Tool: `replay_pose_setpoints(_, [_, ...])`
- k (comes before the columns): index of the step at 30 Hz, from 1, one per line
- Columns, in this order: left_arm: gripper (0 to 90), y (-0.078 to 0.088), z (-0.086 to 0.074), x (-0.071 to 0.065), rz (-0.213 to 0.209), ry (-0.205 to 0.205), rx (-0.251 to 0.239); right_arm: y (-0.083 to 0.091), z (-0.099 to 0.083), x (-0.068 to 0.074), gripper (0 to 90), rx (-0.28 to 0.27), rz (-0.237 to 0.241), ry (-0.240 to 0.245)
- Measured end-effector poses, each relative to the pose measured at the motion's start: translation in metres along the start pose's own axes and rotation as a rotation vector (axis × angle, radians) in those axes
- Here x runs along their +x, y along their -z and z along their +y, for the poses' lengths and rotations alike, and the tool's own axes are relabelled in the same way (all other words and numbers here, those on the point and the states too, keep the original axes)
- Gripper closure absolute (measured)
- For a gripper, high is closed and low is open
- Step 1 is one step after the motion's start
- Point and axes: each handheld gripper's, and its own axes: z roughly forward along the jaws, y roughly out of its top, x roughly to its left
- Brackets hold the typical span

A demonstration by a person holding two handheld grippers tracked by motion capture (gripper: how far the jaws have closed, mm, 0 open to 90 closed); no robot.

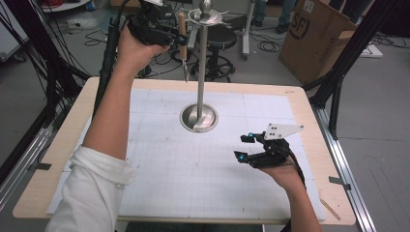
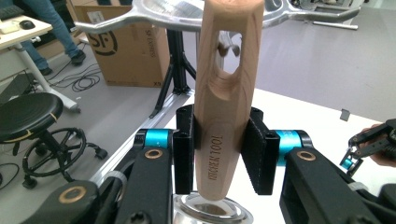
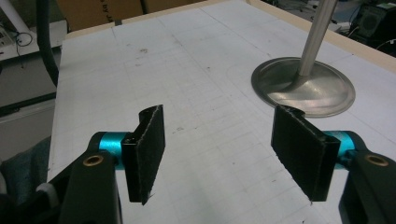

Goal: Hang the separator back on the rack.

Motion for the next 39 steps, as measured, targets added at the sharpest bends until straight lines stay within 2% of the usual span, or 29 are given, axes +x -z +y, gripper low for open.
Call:
replay_pose_setpoints(16, [66.5,-0.013,-0.004,0.001,0.001,0.021,0.012,0.0,0.0,0.0,34.6,0.001,0.005,-0.001])
replay_pose_setpoints(17, [63.3,-0.014,-0.005,0.0,0.011,0.029,0.004,0.0,0.0,0.0,34.6,0.0,0.005,0.001])
replay_pose_setpoints(19, [54.5,-0.016,-0.007,0.0,0.021,0.037,0.015,0.0,0.0,0.0,34.6,-0.002,0.002,0.004])
replay_pose_setpoints(20, [53.5,-0.017,-0.008,0.0,0.02,0.042,0.029,0.0,0.0,0.0,34.6,-0.001,0.004,0.002])
replay_pose_setpoints(23, [48.4,-0.018,-0.013,-0.002,-0.011,0.066,0.036,0.001,0.0,0.001,34.6,-0.002,0.003,0.0])
replay_pose_setpoints(26, [45.5,-0.014,-0.02,-0.004,-0.012,0.074,-0.002,0.001,0.0,0.0,34.6,-0.004,0.003,-0.001])
replay_pose_setpoints(27, [44.5,-0.012,-0.022,-0.004,-0.012,0.089,0.002,0.001,0.0,0.0,34.6,-0.004,0.004,0.0])
replay_pose_setpoints(29, [42.4,-0.009,-0.025,-0.004,0.011,0.085,0.03,0.001,0.0,0.0,34.6,-0.002,0.004,0.004])
replay_pose_setpoints(33, [37.9,0.003,-0.033,-0.003,0.032,0.101,-0.017,0.0,0.0,0.001,34.6,-0.001,0.007,0.004])
replay_pose_setpoints(37, [36.0,0.012,-0.049,-0.007,0.045,0.113,-0.05,0.002,0.0,0.001,34.7,-0.008,0.006,0.004])
replay_pose_setpoints(39, [35.0,0.017,-0.059,-0.01,0.049,0.121,-0.049,0.002,0.0,0.0,34.6,-0.009,0.004,0.008])
